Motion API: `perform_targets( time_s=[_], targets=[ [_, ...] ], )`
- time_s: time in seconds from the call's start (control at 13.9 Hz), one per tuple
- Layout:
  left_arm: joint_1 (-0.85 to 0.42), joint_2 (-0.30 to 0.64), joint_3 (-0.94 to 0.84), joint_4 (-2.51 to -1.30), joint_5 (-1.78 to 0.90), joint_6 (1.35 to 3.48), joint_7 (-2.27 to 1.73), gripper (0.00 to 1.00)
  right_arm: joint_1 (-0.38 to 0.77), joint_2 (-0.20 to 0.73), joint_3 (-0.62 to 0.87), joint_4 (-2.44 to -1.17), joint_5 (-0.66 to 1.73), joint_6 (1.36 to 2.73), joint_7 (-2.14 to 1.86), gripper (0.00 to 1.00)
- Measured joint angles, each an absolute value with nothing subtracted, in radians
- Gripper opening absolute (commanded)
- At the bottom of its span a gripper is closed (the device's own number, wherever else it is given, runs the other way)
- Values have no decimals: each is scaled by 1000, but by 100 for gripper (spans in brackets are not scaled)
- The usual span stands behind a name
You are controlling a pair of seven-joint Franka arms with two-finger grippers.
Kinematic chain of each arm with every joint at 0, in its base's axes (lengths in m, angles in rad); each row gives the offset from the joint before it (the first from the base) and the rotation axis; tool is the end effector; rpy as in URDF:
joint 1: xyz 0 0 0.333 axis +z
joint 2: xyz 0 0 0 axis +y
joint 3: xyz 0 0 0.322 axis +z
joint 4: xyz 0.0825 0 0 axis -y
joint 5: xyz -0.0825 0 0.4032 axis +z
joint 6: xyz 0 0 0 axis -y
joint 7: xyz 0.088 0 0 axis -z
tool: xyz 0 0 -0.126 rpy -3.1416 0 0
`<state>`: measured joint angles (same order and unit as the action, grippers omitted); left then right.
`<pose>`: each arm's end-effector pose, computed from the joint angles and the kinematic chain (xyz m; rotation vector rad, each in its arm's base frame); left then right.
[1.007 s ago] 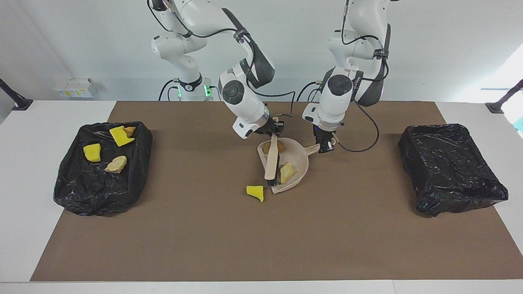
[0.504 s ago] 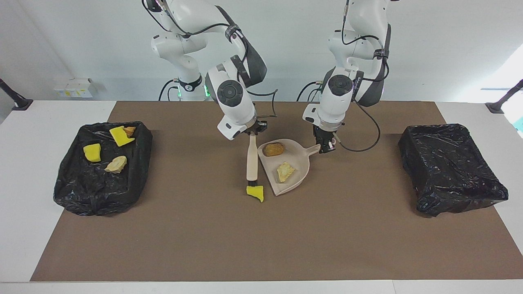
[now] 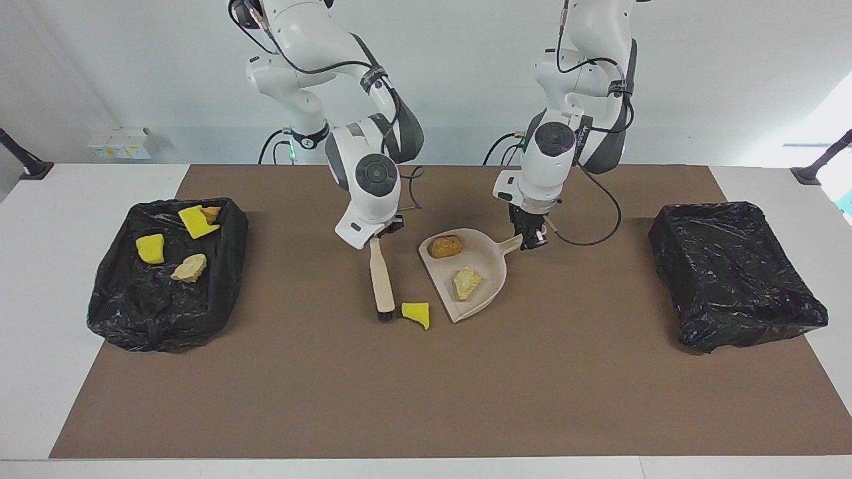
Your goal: Sweep and dump trash in bin
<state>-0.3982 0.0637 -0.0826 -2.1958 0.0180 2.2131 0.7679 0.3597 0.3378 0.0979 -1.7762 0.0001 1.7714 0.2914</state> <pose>0.4869 -0.2529 0.3267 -2.5362 1.8488 0.0737 0.5512 0.2680 0.3244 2.9964 0.2496 -0.5002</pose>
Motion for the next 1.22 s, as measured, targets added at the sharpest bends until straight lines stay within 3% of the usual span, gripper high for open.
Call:
perform_targets(
  time_s=[0.58, 0.86, 1.22],
  targets=[
    [-398, 62, -82, -2197, 18, 2214, 760, 0, 510, 339, 127, -1771, 0, 1882, 68, 0],
    [-396, 62, -78, -2200, 16, 2223, 748, 0, 492, 293, 130, -1774, 104, 1854, -13, 0],
    [-369, 63, -77, -2202, -14, 2226, 740, 0, 389, 186, 128, -1775, 177, 1705, -36, 0]
  ],
)
